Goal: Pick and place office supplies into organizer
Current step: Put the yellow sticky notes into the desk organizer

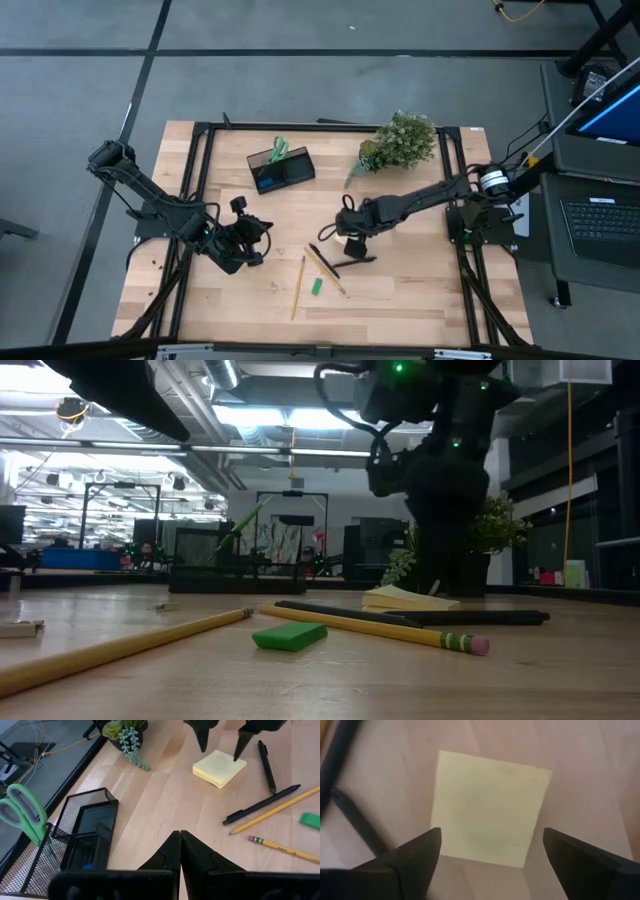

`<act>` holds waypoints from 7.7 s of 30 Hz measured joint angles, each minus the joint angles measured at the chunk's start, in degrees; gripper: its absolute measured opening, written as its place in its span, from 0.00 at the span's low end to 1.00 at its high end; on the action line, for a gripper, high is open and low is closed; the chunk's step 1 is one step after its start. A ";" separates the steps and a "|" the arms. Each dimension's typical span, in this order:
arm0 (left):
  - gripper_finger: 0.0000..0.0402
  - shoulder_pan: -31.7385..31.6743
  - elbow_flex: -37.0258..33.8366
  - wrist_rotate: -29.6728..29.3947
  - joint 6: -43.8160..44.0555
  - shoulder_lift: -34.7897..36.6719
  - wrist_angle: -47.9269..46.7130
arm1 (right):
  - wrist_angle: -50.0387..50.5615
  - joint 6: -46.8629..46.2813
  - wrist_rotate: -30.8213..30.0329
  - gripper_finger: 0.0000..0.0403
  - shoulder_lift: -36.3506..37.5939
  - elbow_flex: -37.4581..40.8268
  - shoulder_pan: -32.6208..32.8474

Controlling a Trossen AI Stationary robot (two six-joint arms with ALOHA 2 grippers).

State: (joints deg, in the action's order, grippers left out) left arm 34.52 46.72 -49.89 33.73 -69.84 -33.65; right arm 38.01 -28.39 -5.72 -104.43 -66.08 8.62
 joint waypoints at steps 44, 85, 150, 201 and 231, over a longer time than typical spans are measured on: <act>0.01 0.00 0.00 0.76 0.07 0.00 0.92 | -10.41 1.18 12.66 0.87 0.22 7.74 -6.62; 0.01 0.00 0.00 0.74 0.02 0.00 0.90 | -10.61 1.78 13.19 0.01 -0.15 7.97 -6.51; 0.01 1.88 0.00 -1.57 -4.54 9.79 -2.60 | 6.54 18.44 2.19 0.00 0.18 -22.37 -16.93; 0.00 1.88 0.00 0.33 -5.11 9.75 -2.21 | -19.33 2.95 2.83 0.00 -10.92 -23.02 -27.91; 0.00 2.16 0.00 1.18 -5.53 9.75 -2.17 | -22.00 -1.35 5.51 0.01 -18.29 -23.02 -27.93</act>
State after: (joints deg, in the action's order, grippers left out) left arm 36.69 46.72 -48.71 28.21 -60.10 -35.82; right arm 16.02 -29.74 -0.21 -122.72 -89.10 -19.31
